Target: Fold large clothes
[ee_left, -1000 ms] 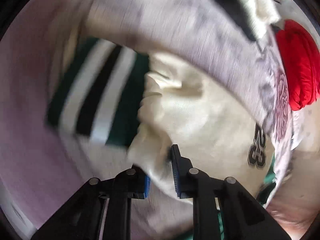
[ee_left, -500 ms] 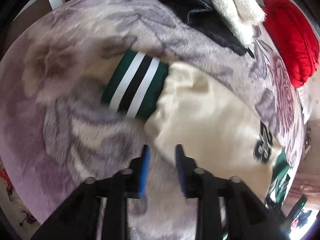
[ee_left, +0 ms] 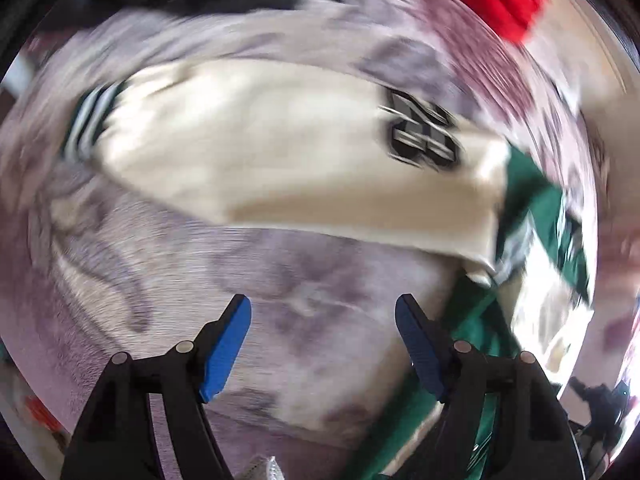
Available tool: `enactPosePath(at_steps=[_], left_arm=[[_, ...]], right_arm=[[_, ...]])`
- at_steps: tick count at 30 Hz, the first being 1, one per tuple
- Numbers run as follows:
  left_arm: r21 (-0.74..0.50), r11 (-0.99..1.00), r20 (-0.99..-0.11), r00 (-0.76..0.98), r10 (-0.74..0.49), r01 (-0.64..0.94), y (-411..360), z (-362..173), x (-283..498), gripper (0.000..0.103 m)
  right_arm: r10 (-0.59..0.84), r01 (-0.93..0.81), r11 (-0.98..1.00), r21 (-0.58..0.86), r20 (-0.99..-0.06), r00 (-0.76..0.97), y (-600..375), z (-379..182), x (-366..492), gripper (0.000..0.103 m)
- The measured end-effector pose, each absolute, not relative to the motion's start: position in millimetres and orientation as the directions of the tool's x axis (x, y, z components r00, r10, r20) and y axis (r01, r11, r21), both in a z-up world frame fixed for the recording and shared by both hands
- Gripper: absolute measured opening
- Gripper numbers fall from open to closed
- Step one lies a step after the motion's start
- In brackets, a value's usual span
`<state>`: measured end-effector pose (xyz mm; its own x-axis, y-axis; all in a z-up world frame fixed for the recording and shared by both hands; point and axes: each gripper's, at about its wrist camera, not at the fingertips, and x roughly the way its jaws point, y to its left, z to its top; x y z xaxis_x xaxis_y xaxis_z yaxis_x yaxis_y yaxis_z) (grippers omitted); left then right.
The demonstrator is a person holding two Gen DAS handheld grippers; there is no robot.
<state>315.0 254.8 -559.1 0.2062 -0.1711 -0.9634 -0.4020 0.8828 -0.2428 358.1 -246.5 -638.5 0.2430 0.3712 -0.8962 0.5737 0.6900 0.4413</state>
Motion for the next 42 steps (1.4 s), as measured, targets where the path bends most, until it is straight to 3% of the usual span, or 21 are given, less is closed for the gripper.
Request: enactPosePath(at_steps=[4, 8, 9, 10, 13, 17, 19, 21, 27, 32, 34, 35, 36, 38, 42], left_arm=[[-0.255, 0.930, -0.959, 0.193, -0.208, -0.265, 178.3, -540.5, 341.4, 0.073], [-0.247, 0.964, -0.953, 0.203, -0.223, -0.098, 90.9, -514.9, 369.2, 0.073], [-0.248, 0.968, -0.951, 0.204, -0.233, -0.051, 63.7, -508.8, 377.4, 0.073], [-0.235, 0.972, -0.951, 0.207, -0.229, -0.007, 36.4, -503.9, 386.2, 0.073], [-0.195, 0.973, -0.949, 0.225, -0.218, 0.119, -38.9, -492.8, 413.4, 0.073], [-0.169, 0.945, -0.950, 0.209, -0.232, 0.281, -134.5, -497.2, 456.6, 0.073], [-0.190, 0.911, -0.951, 0.163, -0.264, 0.367, -186.0, -512.9, 480.8, 0.073], [-0.244, 0.866, -0.944, 0.099, -0.315, 0.437, -227.6, -528.7, 499.7, 0.073], [-0.302, 0.714, -0.949, -0.129, -0.288, 0.631, -338.1, -593.6, 529.2, 0.073], [-0.339, 0.646, -0.941, -0.252, -0.226, 0.684, -373.4, -629.8, 527.1, 0.073], [-0.369, 0.623, -0.929, -0.253, -0.271, 0.689, -377.1, -627.2, 525.1, 0.050], [-0.378, 0.620, -0.925, -0.248, -0.288, 0.687, -374.0, -623.5, 522.9, 0.021], [-0.387, 0.627, -0.920, -0.241, -0.308, 0.677, -371.8, -620.6, 523.4, 0.015], [-0.406, 0.634, -0.910, -0.225, -0.349, 0.658, -361.8, -612.8, 522.9, 0.007], [-0.466, 0.680, -0.879, -0.206, -0.431, 0.566, -325.8, -605.4, 541.7, 0.004]], right_arm=[[0.369, 0.791, 0.380, 0.480, -0.862, 0.346, -368.8, -681.0, 295.4, 0.060], [0.397, 0.749, 0.100, 0.654, -0.717, 0.573, -436.6, -722.4, 269.1, 0.060], [0.373, 0.728, 0.062, 0.683, -0.692, 0.618, -447.2, -728.1, 268.2, 0.047], [0.335, 0.703, 0.039, 0.710, -0.672, 0.660, -457.1, -729.8, 264.9, 0.015], [0.205, 0.754, 0.001, 0.657, -0.738, 0.643, -486.5, -733.9, 248.0, 0.015], [0.266, 0.760, 0.058, 0.647, -0.744, 0.613, -516.9, -733.3, 242.5, 0.020], [0.361, 0.746, 0.059, 0.664, -0.710, 0.604, -520.8, -738.7, 243.0, 0.032], [0.418, 0.728, 0.027, 0.685, -0.669, 0.614, -513.1, -747.3, 244.8, 0.038], [0.499, 0.676, -0.087, 0.732, -0.555, 0.665, -487.2, -779.3, 247.0, 0.038], [0.528, 0.648, -0.122, 0.751, -0.504, 0.683, -488.5, -785.8, 240.3, 0.038], [0.530, 0.643, -0.117, 0.757, -0.500, 0.685, -487.8, -784.9, 241.0, 0.032], [0.526, 0.639, -0.118, 0.760, -0.499, 0.689, -487.5, -784.1, 240.1, 0.023], [0.518, 0.627, -0.122, 0.770, -0.489, 0.702, -487.7, -783.2, 236.8, 0.015], [0.490, 0.629, -0.108, 0.770, -0.509, 0.708, -486.3, -776.5, 250.3, 0.014], [0.429, 0.639, -0.101, 0.763, -0.546, 0.720, -478.5, -757.8, 262.2, 0.012]])
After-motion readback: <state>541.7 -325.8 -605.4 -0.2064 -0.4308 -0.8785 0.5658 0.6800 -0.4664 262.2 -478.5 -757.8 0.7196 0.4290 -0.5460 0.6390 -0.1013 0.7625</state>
